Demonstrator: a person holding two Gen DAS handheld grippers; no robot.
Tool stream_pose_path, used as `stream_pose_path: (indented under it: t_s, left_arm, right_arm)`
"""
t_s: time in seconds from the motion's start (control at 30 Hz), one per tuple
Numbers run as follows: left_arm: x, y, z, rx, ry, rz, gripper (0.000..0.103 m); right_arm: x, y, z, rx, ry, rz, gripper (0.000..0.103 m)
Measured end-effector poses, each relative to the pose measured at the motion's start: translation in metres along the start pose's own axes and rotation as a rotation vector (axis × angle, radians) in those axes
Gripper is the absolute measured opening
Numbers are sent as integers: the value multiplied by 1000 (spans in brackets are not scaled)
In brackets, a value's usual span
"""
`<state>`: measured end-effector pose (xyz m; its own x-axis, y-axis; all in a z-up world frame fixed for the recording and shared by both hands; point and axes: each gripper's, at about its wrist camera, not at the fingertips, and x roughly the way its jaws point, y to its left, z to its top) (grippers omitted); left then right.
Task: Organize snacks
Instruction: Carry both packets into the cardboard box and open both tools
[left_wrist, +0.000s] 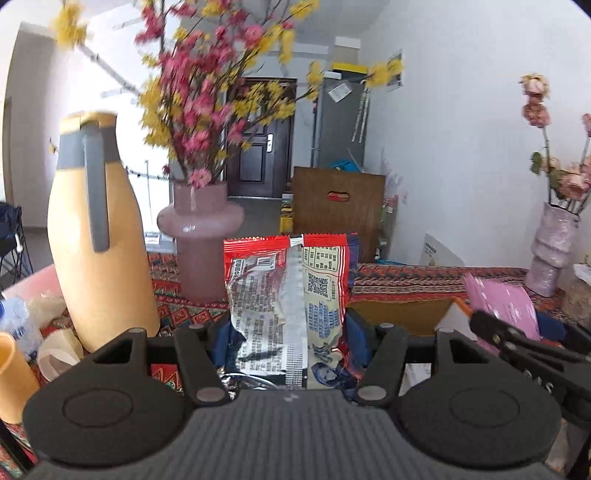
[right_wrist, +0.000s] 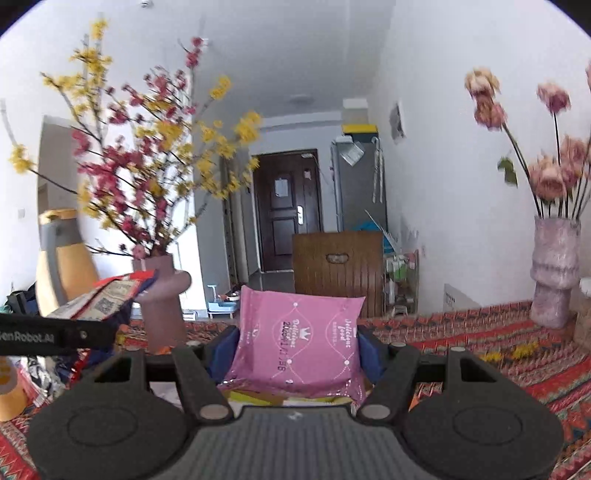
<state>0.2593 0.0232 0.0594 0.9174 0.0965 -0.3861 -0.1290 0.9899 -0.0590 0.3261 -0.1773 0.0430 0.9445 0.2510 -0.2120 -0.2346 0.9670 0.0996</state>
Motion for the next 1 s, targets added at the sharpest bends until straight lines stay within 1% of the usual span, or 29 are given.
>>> stream_pose_path:
  t_s: [0.1,0.17,0.33,0.53,0.6,0.63,0.73,0.8,0.83,0.87,0.9,0.93,1.0]
  left_arm:
    - [18,8,-13,-30,7,9,61]
    - [28,11,-18,-24,42,8,61]
    - [46,18,-26,-40,95,6,61]
    - [52,14,-30,-25,102,5,61]
    - [53,12,-34,-19,104,1,63]
    - [53,11,-35,-17,103,0,65]
    - [50,10,-35,-14,88,1,80]
    - [46,10,-35,-19,69,10,97]
    - [45,10,-35,-22,60,16,101]
    - [44,11,-34,-27,56,21,103]
    - [43,11,-34,-31,56,27,103]
    - [44,11,-34,-34,60,28,103]
    - [45,12,-34,-41,66,32,103]
  right_arm:
    - [15,-7,-14,3,46,-12,66]
    - [22,-9,-19,5,62,-22,66]
    - [33,-7,-30,-11,101,-35,66]
    - [38,-6,-36,-14,123,-51,66]
    - [39,-6,-37,-13,128,-57,67]
    - [39,-6,-37,-13,129,-60,67]
    - [39,-6,-38,-10,143,-65,70]
    - [39,-7,-40,-10,148,-74,76]
    - [39,-7,-40,-9,148,-82,78]
    - [39,-9,-40,-5,149,-85,86]
    - [39,-10,-40,1,150,-85,97]
    - [38,-11,-40,7,152,-87,101]
    - [37,-11,-40,12,149,-96,103]
